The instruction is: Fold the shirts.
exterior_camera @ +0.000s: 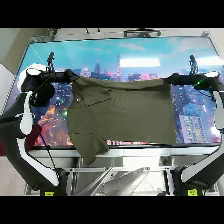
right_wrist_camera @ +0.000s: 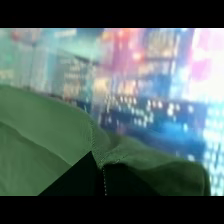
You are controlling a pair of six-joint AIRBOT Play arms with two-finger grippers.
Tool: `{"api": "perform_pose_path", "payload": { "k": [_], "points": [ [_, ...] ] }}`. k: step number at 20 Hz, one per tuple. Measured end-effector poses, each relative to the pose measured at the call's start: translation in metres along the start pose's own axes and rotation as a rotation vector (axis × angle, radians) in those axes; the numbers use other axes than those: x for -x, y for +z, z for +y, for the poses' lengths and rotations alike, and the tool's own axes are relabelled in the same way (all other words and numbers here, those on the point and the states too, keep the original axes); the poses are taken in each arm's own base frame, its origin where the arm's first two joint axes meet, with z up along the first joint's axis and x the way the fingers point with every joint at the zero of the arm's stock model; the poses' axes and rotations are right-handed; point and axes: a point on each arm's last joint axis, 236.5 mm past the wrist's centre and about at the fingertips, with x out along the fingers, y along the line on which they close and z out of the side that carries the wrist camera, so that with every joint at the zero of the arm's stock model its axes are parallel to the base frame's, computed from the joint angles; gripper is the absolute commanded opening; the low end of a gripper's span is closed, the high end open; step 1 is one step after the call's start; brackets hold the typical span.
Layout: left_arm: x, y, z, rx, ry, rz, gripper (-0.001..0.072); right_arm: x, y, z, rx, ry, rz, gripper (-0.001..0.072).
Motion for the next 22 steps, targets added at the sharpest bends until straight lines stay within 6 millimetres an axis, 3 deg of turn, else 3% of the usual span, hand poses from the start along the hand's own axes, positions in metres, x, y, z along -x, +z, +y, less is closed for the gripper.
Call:
{"api": "perform_pose_path", "payload": {
  "k": [4,7,16,22],
  "points": [
    [0.009,-0.028,0.007,-0.017,0.052,0.149,0.0014,0.012,-0.039,-0.01,-0.038,0.004,0.16,0.002],
    [0.016,-0.045,0.024,-0.015,0.131,0.233,0.0014,0.016,-0.059,-0.023,-0.051,-0.031,0.229,0.002],
    [0.005,-0.091,0.063,-0.023,0.314,0.372,0.0015,0.011,-0.065,-0.044,-0.033,-0.121,0.248,0.0021],
    [0.004,-0.095,0.079,-0.051,0.391,0.385,0.0015,0.009,-0.07,-0.049,-0.016,-0.158,0.272,0.0021]
  ]
}}
